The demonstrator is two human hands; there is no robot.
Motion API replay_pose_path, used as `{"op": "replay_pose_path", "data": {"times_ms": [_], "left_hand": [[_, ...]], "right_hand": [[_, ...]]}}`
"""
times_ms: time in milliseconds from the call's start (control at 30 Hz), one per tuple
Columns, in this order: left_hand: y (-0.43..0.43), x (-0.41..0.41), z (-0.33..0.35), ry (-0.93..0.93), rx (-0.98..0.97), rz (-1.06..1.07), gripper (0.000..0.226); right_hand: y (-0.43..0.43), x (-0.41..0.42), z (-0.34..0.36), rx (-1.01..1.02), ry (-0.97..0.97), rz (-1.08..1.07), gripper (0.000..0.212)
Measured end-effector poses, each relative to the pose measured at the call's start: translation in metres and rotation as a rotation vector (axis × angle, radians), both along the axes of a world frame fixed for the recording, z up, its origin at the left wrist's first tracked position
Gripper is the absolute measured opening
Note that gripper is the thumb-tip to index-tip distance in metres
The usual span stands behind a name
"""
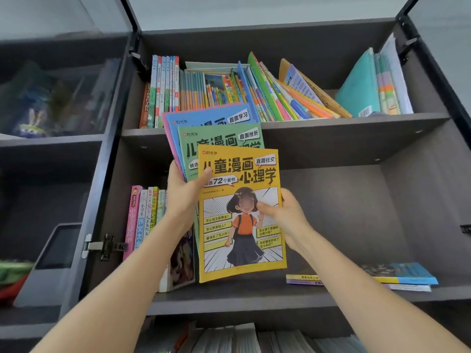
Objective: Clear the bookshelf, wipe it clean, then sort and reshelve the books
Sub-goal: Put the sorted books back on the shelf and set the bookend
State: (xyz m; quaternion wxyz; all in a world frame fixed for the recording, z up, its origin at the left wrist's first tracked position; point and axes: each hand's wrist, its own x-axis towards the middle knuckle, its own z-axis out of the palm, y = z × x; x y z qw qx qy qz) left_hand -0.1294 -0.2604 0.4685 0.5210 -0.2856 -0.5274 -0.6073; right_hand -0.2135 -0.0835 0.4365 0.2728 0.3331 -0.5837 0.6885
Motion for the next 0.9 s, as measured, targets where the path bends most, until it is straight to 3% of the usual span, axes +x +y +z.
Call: {"op": "replay_pose_path", "data": {"times_ms": [100, 233, 367, 667, 900], "left_hand": [[-0.010, -0.003, 0.006, -0.002, -0.053, -0.021, 0.035], [-0.022, -0.021, -0.008, -0.108, -0.098, 0.011, 0.034], [-0.029, -0.034, -0.015, -0.246, -0.056, -0.047, 0.029], [-0.030, -0.052, -0.027, -0.357, -0.069, 0.107, 0.022], [-0.040, -0.070, -0.070, -0.460, -0.058, 0.154, 0.045]], "right_hand": [[-0.007, -0.002, 0.004, -0.009, 0.077, -0.004, 0.037], [-0.018, -0.024, -0.022, 0.070, -0.025, 0.031, 0.052], [-0.026, -0.036, -0.028, 0.146, -0.095, 0.040, 0.043], [-0.044, -0.054, -0.018, 0.165, -0.238, 0.047, 0.043], [-0.064, -0.066, -0.036, 0.249, -0.413, -0.010, 0.089]]}}
